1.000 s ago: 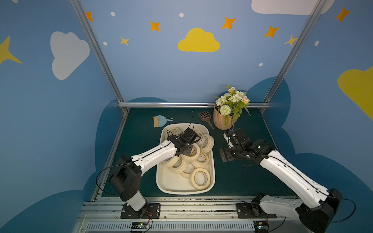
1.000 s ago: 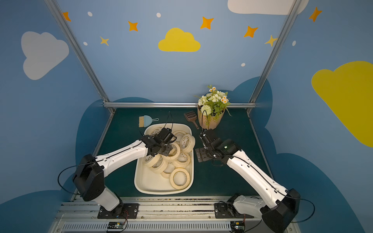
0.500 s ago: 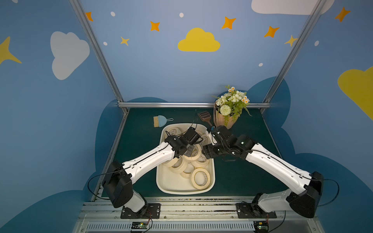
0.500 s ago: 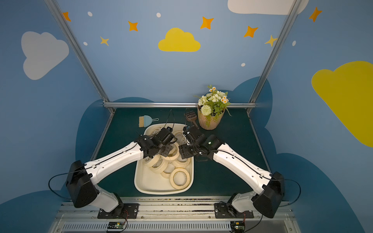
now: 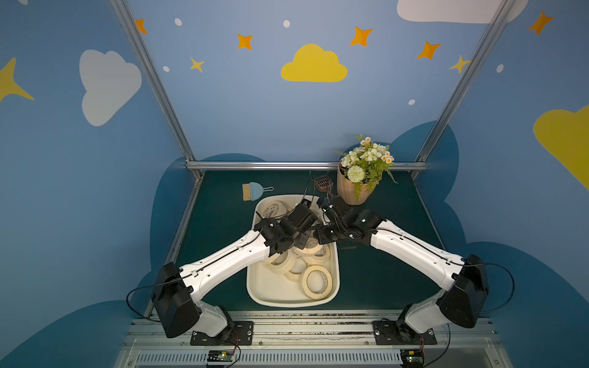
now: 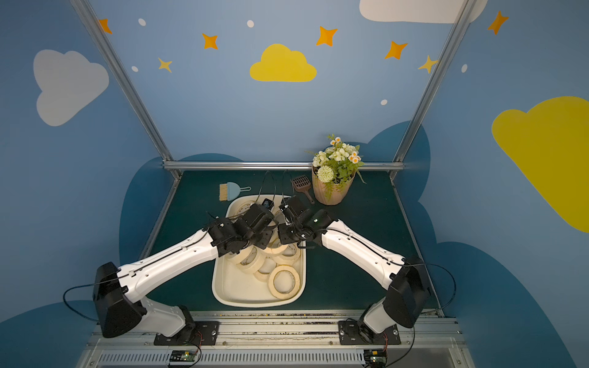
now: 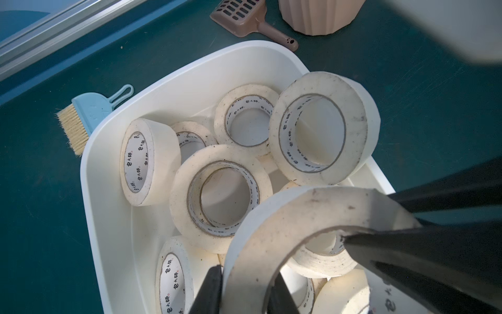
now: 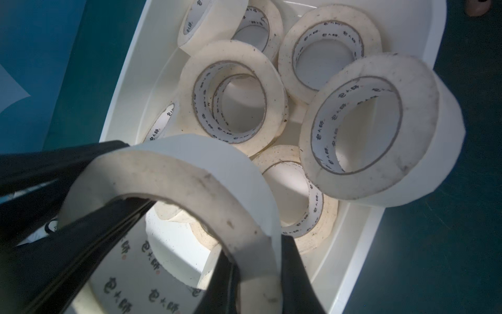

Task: Take out the art tape in the storage box
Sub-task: Pick up the art tape from the storage box, then place the art tape at the center of the board.

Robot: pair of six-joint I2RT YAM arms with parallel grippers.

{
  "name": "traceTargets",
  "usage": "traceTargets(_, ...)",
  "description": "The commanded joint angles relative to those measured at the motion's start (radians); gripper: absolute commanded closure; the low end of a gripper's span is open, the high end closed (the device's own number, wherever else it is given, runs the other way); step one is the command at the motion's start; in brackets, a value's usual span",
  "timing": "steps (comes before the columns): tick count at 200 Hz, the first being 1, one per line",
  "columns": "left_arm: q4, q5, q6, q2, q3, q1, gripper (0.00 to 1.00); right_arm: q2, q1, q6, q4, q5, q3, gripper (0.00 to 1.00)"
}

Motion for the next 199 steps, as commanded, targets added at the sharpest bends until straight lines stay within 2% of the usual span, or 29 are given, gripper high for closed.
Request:
traceTargets(1,0.079,0.088,-0.002,-0.077,-0.035,-0.004,0.57,-0.027,-0.032,0.022,0.022,0.026,0.027,1.0)
traceTargets(14,0.137,0.144,0.024,-0.134,-0.078,-0.004,0.31,-0.037,-0.049,0.017,-0.008,0.047,0.035,1.0)
traceTargets(25,0.205,0.187,0.047,-0.195,-0.124,-0.005,0.17,-0.046,-0.068,0.006,-0.048,0.068,0.045,1.0)
traceTargets(40,0.287,0.192,0.064,-0.291,-0.19,-0.004,0.06,-0.066,-0.104,0.003,-0.126,0.101,0.061,1.0)
traceTargets(55,0.293,0.158,0.064,-0.377,-0.22,0.007,0.02,-0.103,-0.15,-0.002,-0.211,0.145,0.07,1.0)
traceTargets(85,0.222,0.129,0.067,-0.439,-0.234,0.099,0.02,-0.227,-0.311,-0.042,-0.345,0.183,0.055,1.0)
traceTargets(101,0.215,0.155,0.057,-0.421,-0.261,0.179,0.03,-0.279,-0.47,-0.084,-0.421,0.173,0.043,1.0)
traceTargets(127,0.302,0.219,0.044,-0.345,-0.326,0.299,0.12,-0.286,-0.804,-0.184,-0.468,0.087,0.001,1.0)
traceTargets(143,0.36,0.248,0.037,-0.27,-0.345,0.344,0.17,-0.225,-0.992,-0.23,-0.432,0.026,-0.031,1.0)
traceTargets(157,0.391,0.254,0.035,-0.195,-0.342,0.355,0.2,-0.136,-1.1,-0.235,-0.378,0.009,-0.034,1.0)
traceTargets(175,0.4,0.251,0.028,-0.103,-0.317,0.355,0.2,0.015,-1.175,-0.239,-0.334,-0.001,0.015,1.0)
traceTargets(199,0.39,0.246,0.033,-0.015,-0.279,0.356,0.21,0.259,-1.219,-0.268,-0.356,-0.053,0.187,1.0)
